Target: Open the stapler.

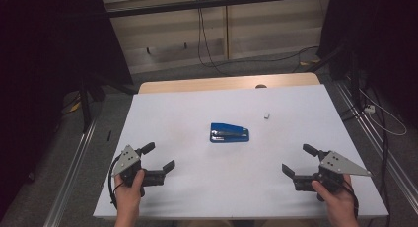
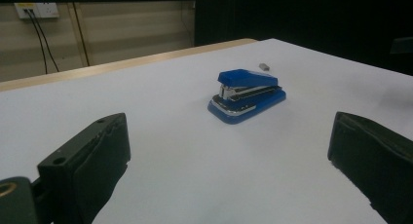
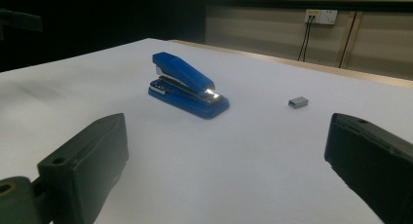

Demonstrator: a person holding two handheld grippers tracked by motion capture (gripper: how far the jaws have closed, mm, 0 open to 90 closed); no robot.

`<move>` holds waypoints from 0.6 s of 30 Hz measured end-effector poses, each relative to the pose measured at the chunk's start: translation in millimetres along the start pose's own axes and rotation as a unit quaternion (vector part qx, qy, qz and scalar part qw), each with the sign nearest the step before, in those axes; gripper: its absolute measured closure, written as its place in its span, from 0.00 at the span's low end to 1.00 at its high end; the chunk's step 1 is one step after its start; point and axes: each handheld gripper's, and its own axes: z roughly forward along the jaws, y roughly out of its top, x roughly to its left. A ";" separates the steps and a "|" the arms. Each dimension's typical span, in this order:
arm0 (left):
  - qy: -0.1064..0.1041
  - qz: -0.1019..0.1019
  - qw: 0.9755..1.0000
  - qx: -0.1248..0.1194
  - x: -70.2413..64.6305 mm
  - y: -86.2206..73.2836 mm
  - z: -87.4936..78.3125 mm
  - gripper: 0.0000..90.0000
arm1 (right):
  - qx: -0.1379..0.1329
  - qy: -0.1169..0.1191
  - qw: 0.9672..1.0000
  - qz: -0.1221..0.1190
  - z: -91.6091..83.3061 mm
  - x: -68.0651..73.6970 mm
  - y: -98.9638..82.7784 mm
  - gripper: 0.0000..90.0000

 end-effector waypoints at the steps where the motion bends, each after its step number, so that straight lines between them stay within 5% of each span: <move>1: 0.000 0.000 1.000 0.000 0.0 0.0 0.0 0.02 | 0.000 -0.001 1.000 0.000 0.1 -0.5 -0.2 0.02; 18: -0.013 -0.005 1.000 -0.008 -2.7 11.5 15.7 0.02 | 0.007 -0.005 1.000 -0.003 2.5 0.1 1.0 0.02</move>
